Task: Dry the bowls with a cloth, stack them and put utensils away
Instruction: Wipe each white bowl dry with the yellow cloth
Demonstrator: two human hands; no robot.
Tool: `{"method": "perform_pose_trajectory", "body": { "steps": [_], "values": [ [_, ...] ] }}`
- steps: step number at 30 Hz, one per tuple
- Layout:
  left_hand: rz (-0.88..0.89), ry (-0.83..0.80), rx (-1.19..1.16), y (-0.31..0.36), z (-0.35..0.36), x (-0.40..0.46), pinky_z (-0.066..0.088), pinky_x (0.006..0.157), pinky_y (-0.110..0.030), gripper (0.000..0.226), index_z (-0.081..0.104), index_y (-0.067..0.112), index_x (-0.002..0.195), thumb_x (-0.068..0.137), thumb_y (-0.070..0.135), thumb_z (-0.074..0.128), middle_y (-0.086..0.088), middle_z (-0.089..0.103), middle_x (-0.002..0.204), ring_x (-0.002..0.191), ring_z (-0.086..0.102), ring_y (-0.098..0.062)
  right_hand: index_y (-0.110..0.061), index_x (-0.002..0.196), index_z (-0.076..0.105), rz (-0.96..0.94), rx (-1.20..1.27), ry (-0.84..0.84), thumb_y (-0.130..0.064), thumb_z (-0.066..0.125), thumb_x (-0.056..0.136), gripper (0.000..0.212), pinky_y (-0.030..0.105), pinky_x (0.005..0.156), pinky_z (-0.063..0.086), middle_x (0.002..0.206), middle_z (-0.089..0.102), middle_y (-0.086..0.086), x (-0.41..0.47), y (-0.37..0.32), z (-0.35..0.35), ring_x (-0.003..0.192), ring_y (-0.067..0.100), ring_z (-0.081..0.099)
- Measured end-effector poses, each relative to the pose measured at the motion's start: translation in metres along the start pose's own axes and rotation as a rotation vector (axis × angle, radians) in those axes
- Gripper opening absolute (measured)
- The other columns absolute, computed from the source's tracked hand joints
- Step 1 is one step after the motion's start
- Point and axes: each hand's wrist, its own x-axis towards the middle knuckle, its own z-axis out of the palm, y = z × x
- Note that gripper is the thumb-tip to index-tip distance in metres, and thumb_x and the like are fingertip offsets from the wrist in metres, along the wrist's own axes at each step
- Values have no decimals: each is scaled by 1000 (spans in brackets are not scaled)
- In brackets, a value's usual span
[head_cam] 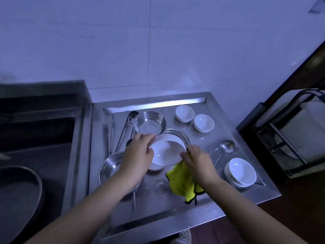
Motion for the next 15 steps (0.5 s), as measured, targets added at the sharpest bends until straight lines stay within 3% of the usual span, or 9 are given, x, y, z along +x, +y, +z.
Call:
{"method": "perform_pose_trajectory", "body": {
  "steps": [4, 8, 13, 15],
  "values": [
    [194, 13, -226, 14, -49, 8, 53, 83, -37, 51, 52, 37, 109, 73, 1, 54, 10, 52, 108, 101, 56, -15, -7, 98, 62, -149, 62, 183, -25, 55, 95, 20, 26, 64, 25, 85, 51, -2, 10, -34, -28, 79, 13, 44],
    [204, -136, -318, 18, -88, 15, 52, 91, -42, 50, 48, 45, 106, 74, 9, 60, 15, 58, 120, 112, 57, -5, -9, 100, 63, -234, 81, 246, -33, 48, 88, 31, 24, 66, 28, 88, 55, -1, 21, -62, -43, 81, 12, 45],
    [256, -166, -185, 17, -110, 18, 49, 89, -22, 54, 45, 38, 105, 71, 3, 68, 21, 55, 110, 111, 50, 9, -16, 93, 61, -171, 152, 214, -20, 64, 90, 6, 21, 65, 31, 82, 56, -9, 30, -79, -42, 78, 10, 50],
    [230, -174, -180, 15, -113, 18, 49, 85, -20, 61, 44, 46, 107, 68, 7, 71, 23, 54, 109, 107, 52, 8, -23, 88, 57, -54, 220, 174, -23, 68, 86, 11, 11, 60, 36, 80, 56, -16, 32, -82, -41, 76, 1, 51]
  ]
}}
